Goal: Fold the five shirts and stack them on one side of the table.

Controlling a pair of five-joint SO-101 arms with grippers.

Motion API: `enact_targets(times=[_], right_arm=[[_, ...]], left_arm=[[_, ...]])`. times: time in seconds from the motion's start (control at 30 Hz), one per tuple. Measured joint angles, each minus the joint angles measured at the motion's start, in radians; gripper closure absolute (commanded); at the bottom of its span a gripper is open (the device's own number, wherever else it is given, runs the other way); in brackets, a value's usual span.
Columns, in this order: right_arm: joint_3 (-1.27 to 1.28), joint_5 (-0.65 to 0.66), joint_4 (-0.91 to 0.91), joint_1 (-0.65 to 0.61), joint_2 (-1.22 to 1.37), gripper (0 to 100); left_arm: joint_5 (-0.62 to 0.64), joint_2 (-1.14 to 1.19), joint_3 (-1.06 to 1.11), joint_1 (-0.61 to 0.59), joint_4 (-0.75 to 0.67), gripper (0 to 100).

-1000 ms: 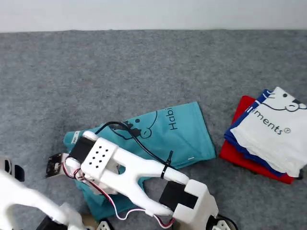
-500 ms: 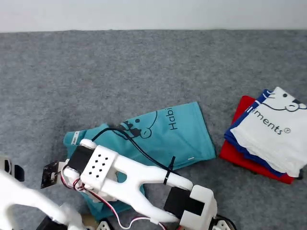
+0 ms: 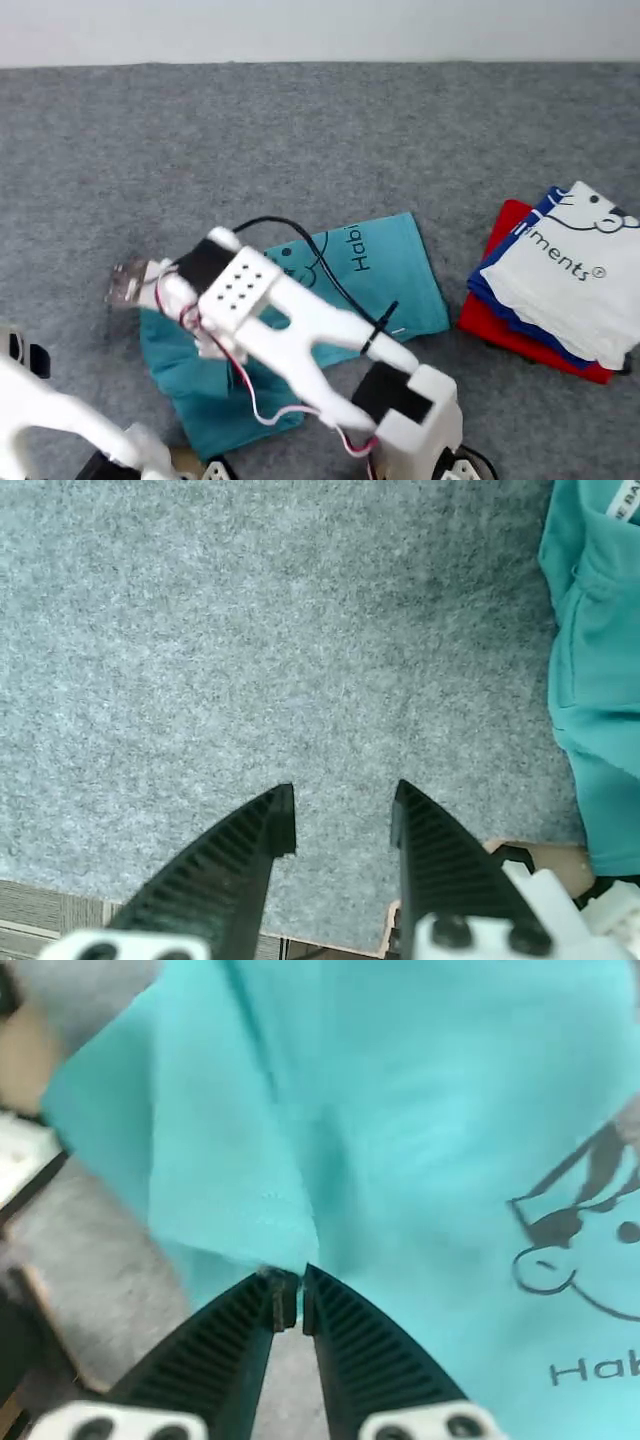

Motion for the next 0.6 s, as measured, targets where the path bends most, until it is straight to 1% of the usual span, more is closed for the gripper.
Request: enact_targets(times=[0.1,0.23,0.3,0.4,0.47,0.6], right_arm=[[-0.066,0.000,-0.021,0.034,0.081,97.6],[-0.186,0.000,-0.028,0.060,0.203,86.8],[-0.236,0.000,-0.028,0.072,0.269,84.2],[-0.307,-0.025,-0.018,0.095,0.341,84.4],[-0.368,-0.031,0.034,0.104,0.348,85.2],[-0.407,-0.032,0.066,0.101,0.344,96.1]], left_arm=[[0.000,0.000,0.000,0.000,0.000,83],[0.000,0.000,0.000,0.000,0.000,83],[0.000,0.000,0.000,0.000,0.000,83],[0.000,0.000,0.000,0.000,0.000,83],[0.000,0.000,0.000,0.000,0.000,83],[-0.002,0.000,0.000,0.000,0.000,83]])
